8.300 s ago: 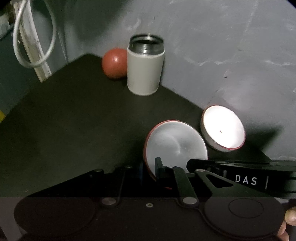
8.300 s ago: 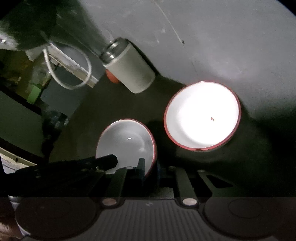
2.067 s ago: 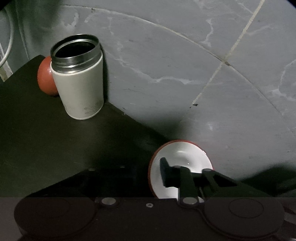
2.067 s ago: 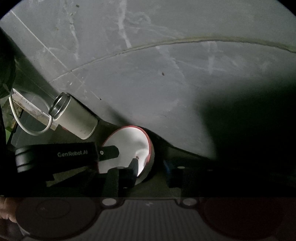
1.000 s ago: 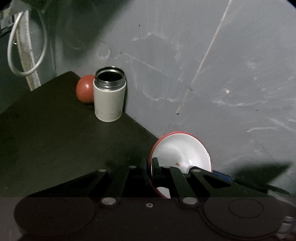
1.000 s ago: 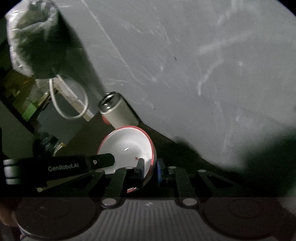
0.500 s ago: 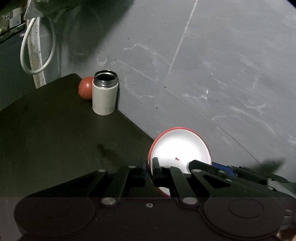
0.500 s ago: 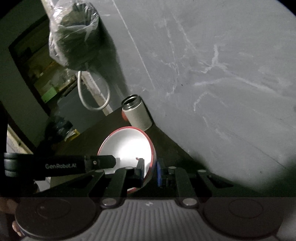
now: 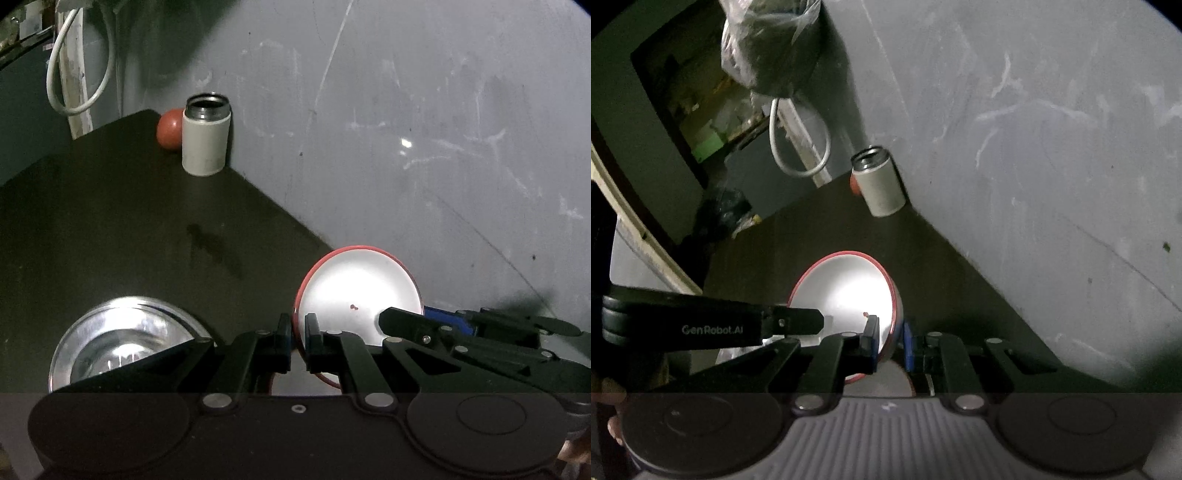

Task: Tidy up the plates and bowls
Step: 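Lift the smaller white bowl with both grippers and carry it to the steel bowl, then lower the smaller white bowl into the nested bowls with both grippers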

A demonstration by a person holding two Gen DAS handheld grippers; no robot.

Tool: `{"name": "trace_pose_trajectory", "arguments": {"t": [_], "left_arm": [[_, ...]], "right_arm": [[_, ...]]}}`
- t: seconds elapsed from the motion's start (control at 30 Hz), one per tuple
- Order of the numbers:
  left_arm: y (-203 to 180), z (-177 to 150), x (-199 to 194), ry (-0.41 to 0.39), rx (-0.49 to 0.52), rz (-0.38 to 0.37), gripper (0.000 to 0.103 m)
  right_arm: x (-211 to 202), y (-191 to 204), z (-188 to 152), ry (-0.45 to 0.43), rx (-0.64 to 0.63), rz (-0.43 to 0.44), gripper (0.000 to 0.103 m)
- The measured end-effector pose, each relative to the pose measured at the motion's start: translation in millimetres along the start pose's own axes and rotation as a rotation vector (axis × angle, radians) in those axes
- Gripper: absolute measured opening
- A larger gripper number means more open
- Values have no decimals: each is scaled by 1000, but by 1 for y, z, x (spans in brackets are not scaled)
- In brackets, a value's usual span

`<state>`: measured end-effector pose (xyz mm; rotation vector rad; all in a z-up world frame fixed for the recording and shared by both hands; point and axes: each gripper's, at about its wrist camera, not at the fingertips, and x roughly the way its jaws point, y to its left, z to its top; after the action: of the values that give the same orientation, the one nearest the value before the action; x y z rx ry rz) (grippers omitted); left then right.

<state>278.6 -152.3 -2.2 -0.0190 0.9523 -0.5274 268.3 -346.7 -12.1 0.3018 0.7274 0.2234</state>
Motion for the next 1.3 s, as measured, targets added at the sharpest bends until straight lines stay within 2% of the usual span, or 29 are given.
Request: {"name": "trace_pose_trajectory", "arguments": {"t": [0.4,0.8,1.3], "left_arm": [[1,-25,-6,45,-28,4,8],[1,-44,0,135,-91,9,12],[3,-40,15,204,-125,24,12]], "right_arm": [[-11,5,-19,66,-50,22,15],[1,7,-21,150,-66,29,15],[18,3,-21,247,-81,-2,15]]}}
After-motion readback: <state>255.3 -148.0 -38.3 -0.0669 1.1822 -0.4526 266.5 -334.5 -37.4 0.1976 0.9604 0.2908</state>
